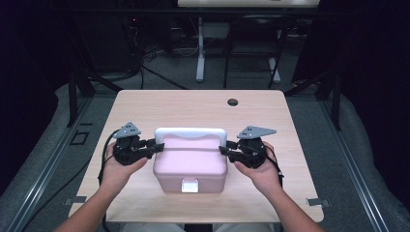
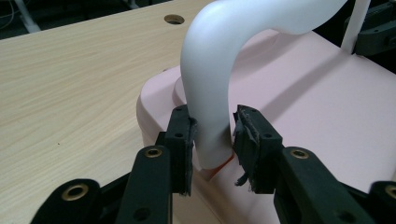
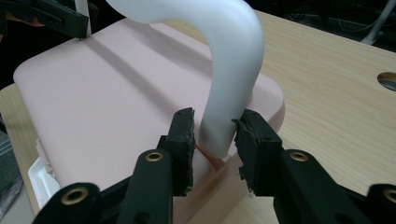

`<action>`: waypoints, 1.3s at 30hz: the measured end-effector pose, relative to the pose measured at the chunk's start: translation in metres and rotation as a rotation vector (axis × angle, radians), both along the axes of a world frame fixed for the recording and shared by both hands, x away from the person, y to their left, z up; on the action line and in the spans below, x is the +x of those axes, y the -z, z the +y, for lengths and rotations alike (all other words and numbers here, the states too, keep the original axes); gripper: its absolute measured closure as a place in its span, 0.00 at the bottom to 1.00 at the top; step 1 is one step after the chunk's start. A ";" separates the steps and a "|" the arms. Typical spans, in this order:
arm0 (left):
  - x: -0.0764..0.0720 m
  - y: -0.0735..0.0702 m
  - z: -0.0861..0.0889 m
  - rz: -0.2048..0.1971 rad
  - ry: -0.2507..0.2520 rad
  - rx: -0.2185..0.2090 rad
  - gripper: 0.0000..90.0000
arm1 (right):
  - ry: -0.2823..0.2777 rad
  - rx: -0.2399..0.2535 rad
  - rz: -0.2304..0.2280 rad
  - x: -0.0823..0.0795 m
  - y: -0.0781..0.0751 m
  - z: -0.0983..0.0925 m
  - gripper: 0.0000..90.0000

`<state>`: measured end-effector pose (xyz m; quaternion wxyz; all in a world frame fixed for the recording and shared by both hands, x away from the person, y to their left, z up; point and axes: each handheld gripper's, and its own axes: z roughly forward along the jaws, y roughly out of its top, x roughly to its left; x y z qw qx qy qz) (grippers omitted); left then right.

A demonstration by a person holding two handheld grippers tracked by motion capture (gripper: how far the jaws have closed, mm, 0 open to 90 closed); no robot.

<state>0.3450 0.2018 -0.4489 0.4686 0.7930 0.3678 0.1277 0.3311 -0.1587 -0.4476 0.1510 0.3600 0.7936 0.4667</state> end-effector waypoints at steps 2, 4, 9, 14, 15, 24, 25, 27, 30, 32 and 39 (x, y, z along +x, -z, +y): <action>-0.001 0.000 -0.001 -0.012 -0.004 0.010 0.77 | 0.003 -0.007 -0.008 -0.001 0.000 0.001 0.77; -0.002 0.000 -0.001 -0.016 -0.004 0.017 0.78 | 0.005 -0.019 -0.019 -0.002 0.000 0.002 0.78; -0.002 -0.001 0.000 -0.001 -0.001 0.005 0.80 | 0.008 -0.011 -0.012 -0.002 0.000 0.001 0.81; -0.005 -0.002 0.000 -0.009 -0.001 0.016 0.81 | 0.007 -0.016 -0.020 -0.005 0.000 0.002 0.82; -0.006 -0.002 0.000 -0.007 -0.001 0.017 0.81 | 0.005 -0.015 -0.019 -0.006 0.000 0.002 0.82; -0.014 -0.002 0.003 0.007 0.012 0.006 0.82 | -0.018 0.009 -0.002 -0.015 0.001 0.001 0.82; -0.014 -0.002 0.003 0.007 0.012 0.006 0.82 | -0.020 0.013 0.000 -0.016 0.001 0.001 0.82; -0.017 -0.002 0.005 0.016 0.018 0.008 0.82 | -0.025 0.013 0.003 -0.018 0.001 0.001 0.82; -0.019 -0.003 0.006 0.019 0.016 0.008 0.82 | -0.031 0.015 0.007 -0.021 0.000 0.002 0.83; -0.020 -0.004 0.007 0.021 0.021 0.012 0.82 | -0.033 0.014 0.008 -0.022 0.000 0.002 0.83; -0.014 -0.020 0.009 0.020 0.018 -0.014 0.82 | -0.032 0.060 0.003 -0.018 -0.013 0.000 0.83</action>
